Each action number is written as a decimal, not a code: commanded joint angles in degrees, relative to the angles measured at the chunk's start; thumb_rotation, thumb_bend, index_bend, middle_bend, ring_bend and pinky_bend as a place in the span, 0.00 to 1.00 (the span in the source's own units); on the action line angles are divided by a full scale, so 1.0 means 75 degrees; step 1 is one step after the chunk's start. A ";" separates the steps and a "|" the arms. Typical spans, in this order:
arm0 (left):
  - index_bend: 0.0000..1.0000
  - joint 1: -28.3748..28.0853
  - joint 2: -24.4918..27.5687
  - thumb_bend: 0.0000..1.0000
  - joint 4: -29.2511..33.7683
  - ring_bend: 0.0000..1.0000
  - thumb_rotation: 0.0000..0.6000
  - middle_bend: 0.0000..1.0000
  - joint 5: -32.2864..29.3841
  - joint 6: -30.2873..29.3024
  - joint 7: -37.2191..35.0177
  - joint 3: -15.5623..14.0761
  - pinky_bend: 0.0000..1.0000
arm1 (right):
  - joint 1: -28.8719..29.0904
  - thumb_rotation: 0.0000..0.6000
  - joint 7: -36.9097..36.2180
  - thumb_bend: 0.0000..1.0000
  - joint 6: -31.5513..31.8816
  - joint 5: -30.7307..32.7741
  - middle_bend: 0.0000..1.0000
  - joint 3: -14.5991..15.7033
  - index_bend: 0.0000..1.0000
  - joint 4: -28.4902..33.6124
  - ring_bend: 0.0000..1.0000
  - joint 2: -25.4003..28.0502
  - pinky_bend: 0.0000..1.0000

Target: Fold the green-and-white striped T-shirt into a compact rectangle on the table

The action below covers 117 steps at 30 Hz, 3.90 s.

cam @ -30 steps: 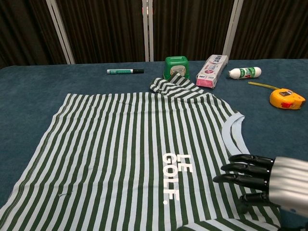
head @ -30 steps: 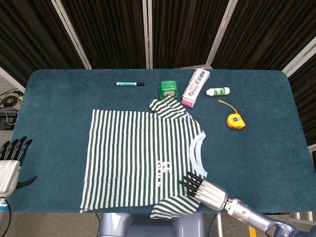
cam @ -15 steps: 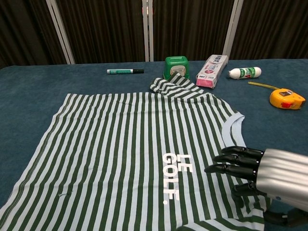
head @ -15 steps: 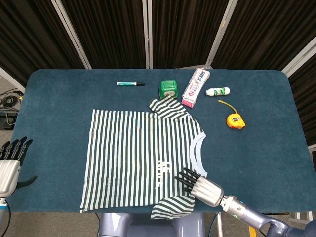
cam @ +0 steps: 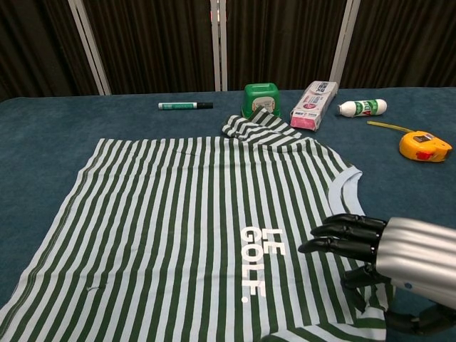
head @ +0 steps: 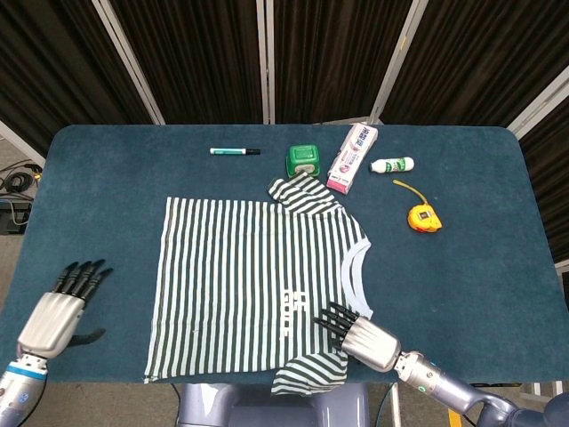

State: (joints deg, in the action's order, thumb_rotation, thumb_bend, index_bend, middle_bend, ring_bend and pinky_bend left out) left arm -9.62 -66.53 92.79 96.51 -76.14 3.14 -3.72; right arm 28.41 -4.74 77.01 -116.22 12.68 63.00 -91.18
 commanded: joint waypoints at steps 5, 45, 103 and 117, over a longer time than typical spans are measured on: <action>0.33 -0.0913 -0.0840 0.01 -0.1401 0.00 1.00 0.00 0.1683 0.0563 -0.1381 -0.0805 0.00 | 0.0068 1.00 -0.0547 0.43 -0.0059 0.0252 0.09 0.0026 0.74 0.0122 0.00 -0.0014 0.00; 0.48 -0.1030 -0.2369 0.15 -0.3915 0.00 1.00 0.00 0.2131 0.0190 -0.2685 -0.1989 0.00 | 0.0123 1.00 -0.0834 0.43 0.0173 0.0451 0.09 0.0156 0.75 -0.0462 0.00 -0.0248 0.00; 0.54 -0.1303 -0.2337 0.44 -0.3701 0.00 1.00 0.00 0.1753 0.0277 -0.2659 -0.2137 0.00 | 0.0195 1.00 -0.0758 0.43 0.0165 0.0525 0.10 0.0176 0.75 -0.0362 0.00 -0.0257 0.00; 0.85 -0.1356 -0.2260 0.47 -0.3418 0.00 1.00 0.00 0.1764 0.0169 -0.2709 -0.2126 0.00 | 0.0368 1.00 -0.0688 0.43 0.0119 0.0321 0.11 0.0272 0.75 -0.0352 0.00 -0.0093 0.00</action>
State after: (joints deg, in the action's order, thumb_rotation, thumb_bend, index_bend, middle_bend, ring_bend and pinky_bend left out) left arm -19.80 -83.55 67.08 109.68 -74.80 -17.17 -19.63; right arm 31.04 -10.00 77.92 -113.66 14.64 60.25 -92.01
